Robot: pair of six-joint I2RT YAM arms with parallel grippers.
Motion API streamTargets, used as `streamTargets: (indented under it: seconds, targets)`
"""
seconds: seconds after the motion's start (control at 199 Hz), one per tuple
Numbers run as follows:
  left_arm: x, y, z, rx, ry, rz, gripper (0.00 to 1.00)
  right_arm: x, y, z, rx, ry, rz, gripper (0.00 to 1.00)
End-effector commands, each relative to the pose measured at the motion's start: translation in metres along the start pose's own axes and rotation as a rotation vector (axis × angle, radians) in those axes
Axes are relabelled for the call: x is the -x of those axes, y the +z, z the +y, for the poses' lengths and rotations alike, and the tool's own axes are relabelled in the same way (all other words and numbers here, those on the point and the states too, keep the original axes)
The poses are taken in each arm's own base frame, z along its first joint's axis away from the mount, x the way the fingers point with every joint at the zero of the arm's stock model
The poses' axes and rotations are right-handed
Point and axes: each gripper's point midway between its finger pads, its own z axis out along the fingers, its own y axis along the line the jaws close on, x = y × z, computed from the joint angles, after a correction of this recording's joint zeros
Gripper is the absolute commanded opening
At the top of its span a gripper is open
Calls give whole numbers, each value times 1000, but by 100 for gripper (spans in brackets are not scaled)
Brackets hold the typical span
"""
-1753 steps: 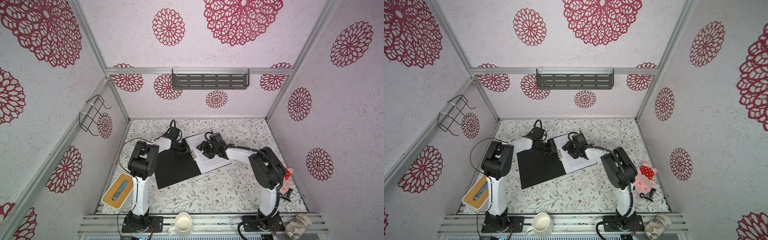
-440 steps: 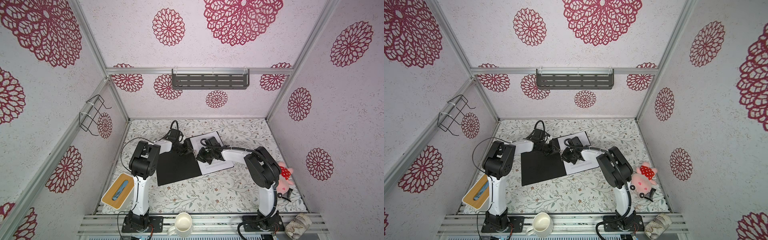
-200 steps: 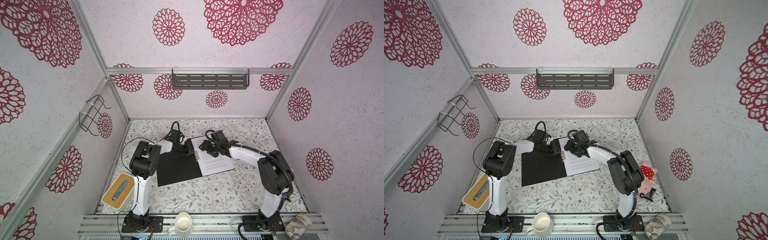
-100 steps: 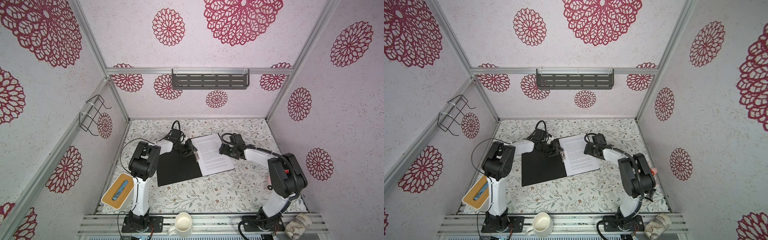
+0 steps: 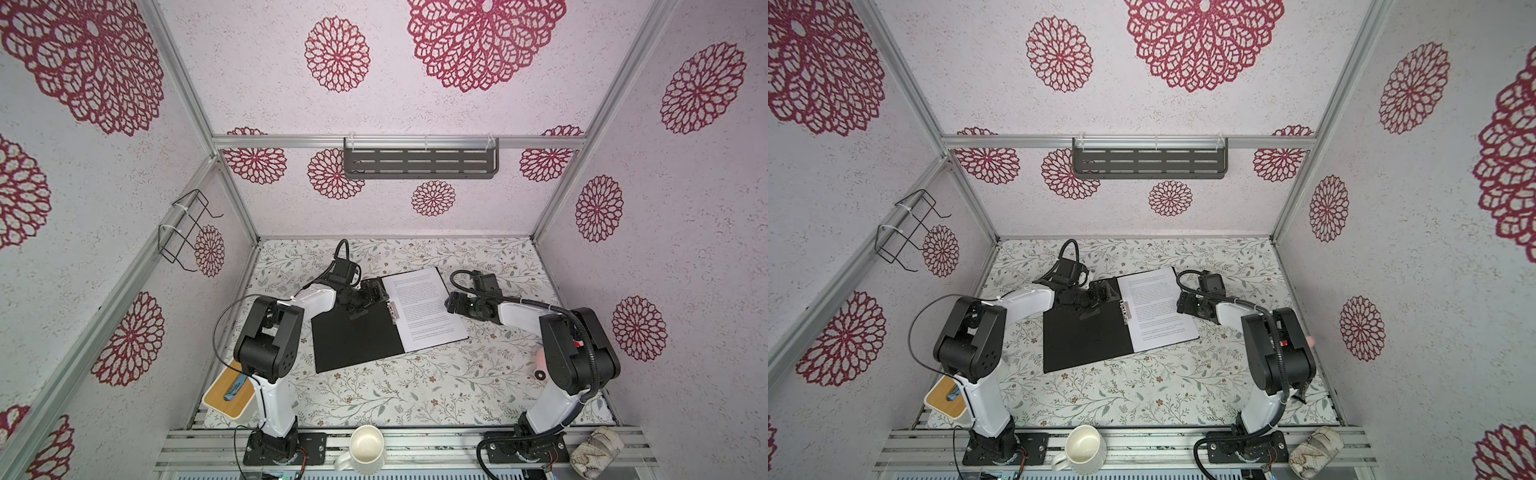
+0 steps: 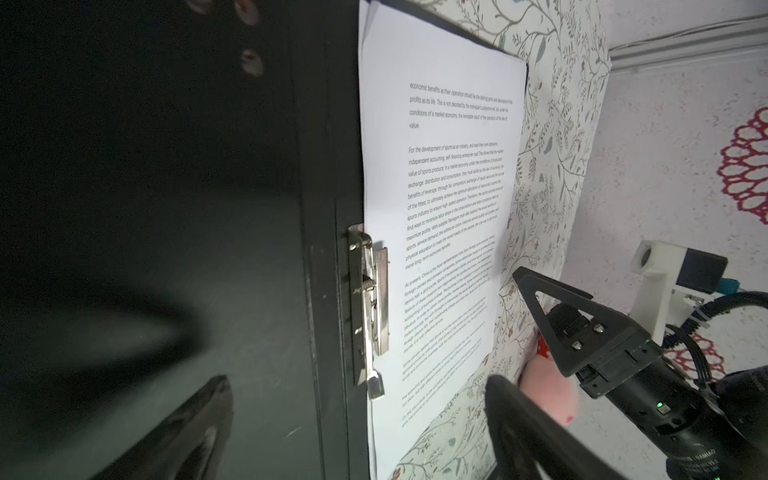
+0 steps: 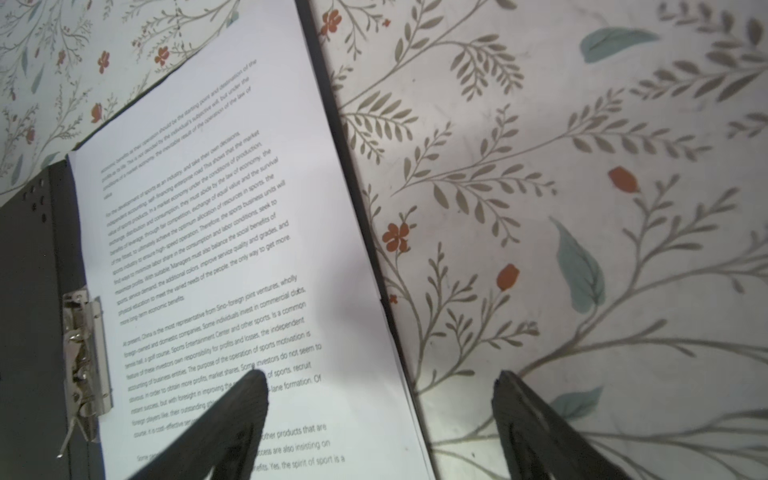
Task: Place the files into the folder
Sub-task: 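Open the right gripper and draw it back while left releases the clip, then grip the free edge of the black folder cover with the left gripper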
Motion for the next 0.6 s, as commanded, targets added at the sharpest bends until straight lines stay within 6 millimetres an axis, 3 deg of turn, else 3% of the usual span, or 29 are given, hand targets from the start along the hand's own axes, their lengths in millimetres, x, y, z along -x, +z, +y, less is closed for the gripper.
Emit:
streamTargets:
  seconds: [0.0,0.382,0.477,0.598]
  targets:
    - [7,-27,23,89,-30,-92,98,13,-6,13,81,-49,-39,87]
    - [-11,-118,115,340,-132,-286,98,4,1,19,153,-54,-13,85]
    - [-20,-131,138,395,-172,-311,98,3,0,18,152,-52,-10,85]
    - [-28,-134,156,427,-192,-312,98,-2,0,19,164,-49,2,84]
